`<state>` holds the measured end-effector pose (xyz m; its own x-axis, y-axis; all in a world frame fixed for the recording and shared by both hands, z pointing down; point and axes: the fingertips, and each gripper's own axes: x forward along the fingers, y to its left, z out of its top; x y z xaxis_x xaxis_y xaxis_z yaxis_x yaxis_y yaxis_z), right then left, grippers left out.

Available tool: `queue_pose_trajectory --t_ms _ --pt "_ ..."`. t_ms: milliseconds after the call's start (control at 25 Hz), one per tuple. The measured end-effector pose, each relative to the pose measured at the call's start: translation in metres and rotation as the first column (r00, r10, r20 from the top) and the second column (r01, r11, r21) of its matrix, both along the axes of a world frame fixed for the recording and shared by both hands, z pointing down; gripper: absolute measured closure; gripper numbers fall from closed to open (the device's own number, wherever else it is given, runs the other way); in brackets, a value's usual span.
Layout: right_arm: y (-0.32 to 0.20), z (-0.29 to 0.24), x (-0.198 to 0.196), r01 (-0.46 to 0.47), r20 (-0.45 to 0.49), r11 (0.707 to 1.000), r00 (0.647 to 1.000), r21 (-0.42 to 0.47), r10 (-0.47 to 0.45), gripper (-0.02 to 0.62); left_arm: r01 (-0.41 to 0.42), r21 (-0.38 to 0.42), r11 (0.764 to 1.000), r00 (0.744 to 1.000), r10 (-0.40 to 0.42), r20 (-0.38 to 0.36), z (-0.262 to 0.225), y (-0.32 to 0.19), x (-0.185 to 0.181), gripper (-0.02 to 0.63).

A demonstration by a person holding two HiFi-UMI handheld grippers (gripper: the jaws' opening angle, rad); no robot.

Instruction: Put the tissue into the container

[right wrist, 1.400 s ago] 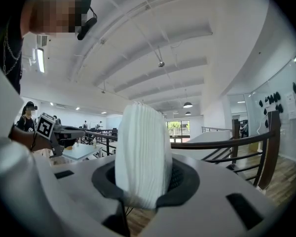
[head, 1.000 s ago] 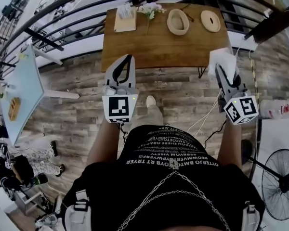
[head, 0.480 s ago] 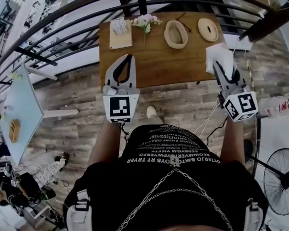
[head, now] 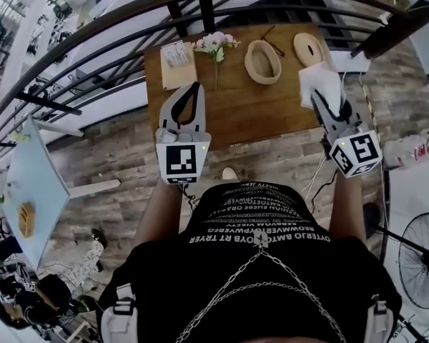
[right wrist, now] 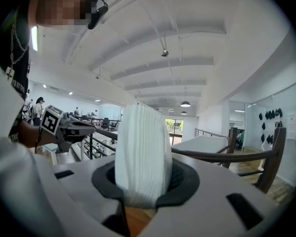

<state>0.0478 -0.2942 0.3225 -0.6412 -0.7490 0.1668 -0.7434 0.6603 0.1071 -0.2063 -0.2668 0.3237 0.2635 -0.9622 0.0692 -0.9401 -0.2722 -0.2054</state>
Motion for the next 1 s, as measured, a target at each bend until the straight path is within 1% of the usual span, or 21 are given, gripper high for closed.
queue_pose_trajectory --t_ms 80,200,360,560,720,840,1000 --pt "-0.005 0.001 0.004 -0.011 0.0 1.0 1.0 -0.002 0.011 0.468 -0.008 -0.008 1.0 1.0 0.008 -0.008 0.003 -0.006 0.001 0.577" --pt "-0.015 0.004 0.015 -0.037 0.006 0.999 0.999 -0.009 0.037 0.468 -0.02 -0.029 0.999 1.0 0.02 -0.001 0.011 -0.019 0.005 0.577" --pt "-0.033 0.01 0.023 -0.048 0.016 0.999 0.999 -0.025 0.048 0.468 -0.028 -0.042 0.999 1.0 0.028 0.002 0.014 -0.04 0.011 0.577" --pt "-0.071 0.023 0.031 -0.026 0.04 0.999 0.999 -0.045 0.028 0.468 -0.023 -0.058 0.998 1.0 0.024 0.015 0.017 -0.075 0.023 0.577" --pt "-0.114 0.036 0.034 -0.001 0.052 0.997 0.999 -0.073 0.005 0.468 -0.022 -0.063 0.998 1.0 0.023 0.021 0.017 -0.113 0.034 0.577" --pt "-0.147 0.058 0.031 0.028 0.049 0.991 0.999 -0.13 -0.022 0.468 -0.001 -0.072 0.997 0.999 0.003 0.032 0.022 -0.142 0.036 0.577" --pt "-0.188 0.103 0.024 0.07 0.02 0.969 0.998 -0.238 -0.068 0.468 0.049 -0.094 0.994 0.999 -0.048 0.017 0.033 -0.175 0.033 0.577"
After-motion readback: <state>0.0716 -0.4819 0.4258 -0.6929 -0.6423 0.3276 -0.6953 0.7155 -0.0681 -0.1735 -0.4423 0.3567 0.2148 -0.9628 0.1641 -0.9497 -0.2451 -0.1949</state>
